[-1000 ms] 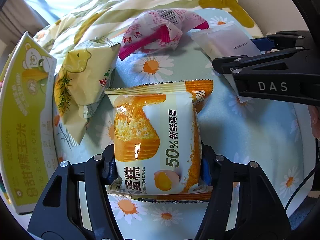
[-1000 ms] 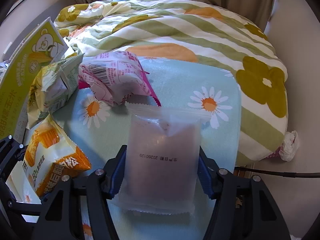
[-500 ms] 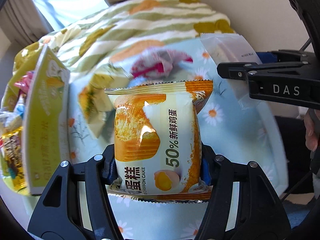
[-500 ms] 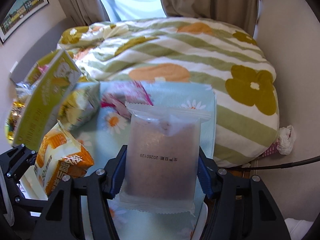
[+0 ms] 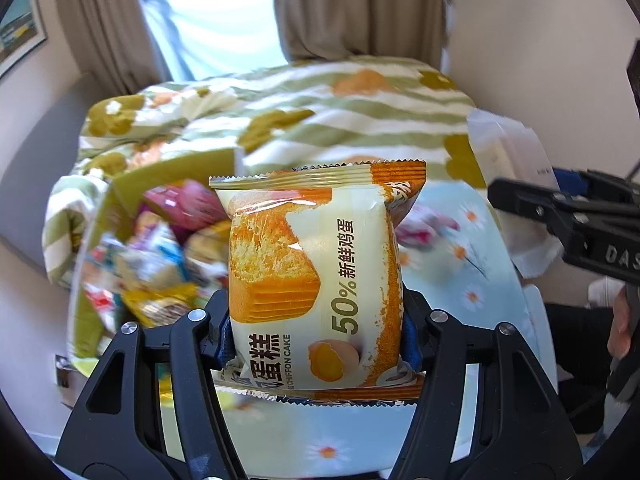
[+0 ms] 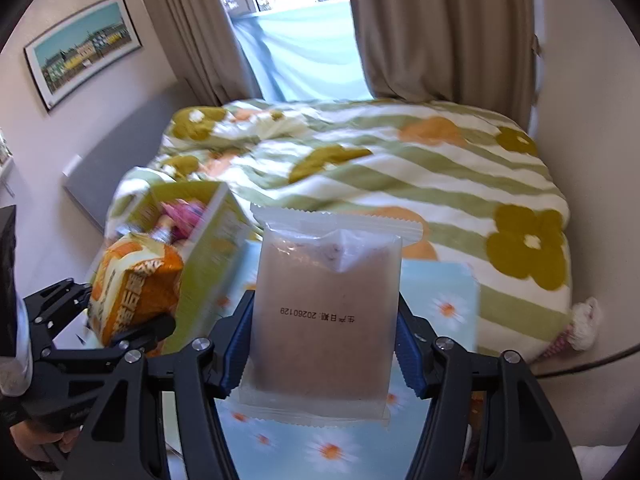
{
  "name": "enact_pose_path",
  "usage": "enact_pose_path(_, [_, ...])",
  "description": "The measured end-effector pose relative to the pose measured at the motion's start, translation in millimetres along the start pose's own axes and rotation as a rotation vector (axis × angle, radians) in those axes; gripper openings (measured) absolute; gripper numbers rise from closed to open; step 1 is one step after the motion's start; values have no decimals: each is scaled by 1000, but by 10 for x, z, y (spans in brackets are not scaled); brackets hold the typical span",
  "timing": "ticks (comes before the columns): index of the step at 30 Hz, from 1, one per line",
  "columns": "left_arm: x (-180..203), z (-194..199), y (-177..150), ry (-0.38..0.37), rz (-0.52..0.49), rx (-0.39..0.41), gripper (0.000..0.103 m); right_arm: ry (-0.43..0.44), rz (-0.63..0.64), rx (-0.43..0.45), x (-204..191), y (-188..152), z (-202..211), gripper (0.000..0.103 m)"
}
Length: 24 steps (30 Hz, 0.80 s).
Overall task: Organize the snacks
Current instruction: 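Carry both snacks over the green box and release them inside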
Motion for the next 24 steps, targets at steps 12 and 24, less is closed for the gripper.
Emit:
enact_pose_path(12, [-1535,-116,359,53,37,-3,58,109,-9,32,-1287,607,-481,58])
enact_pose_path(24, [-2429,-958,577,4,28,-120,59,95,-53,-49,-1981,773,-1187,58])
Point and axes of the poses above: each gripper's, at about its wrist camera, not at the fingertips, and z roughly against the way its jaws point, x to its right, y to its top, the point moved 1 cm from there along -z, roughly the way its jaws point, and after that the axes turned 1 degree about -z, right-handed, at the moved point
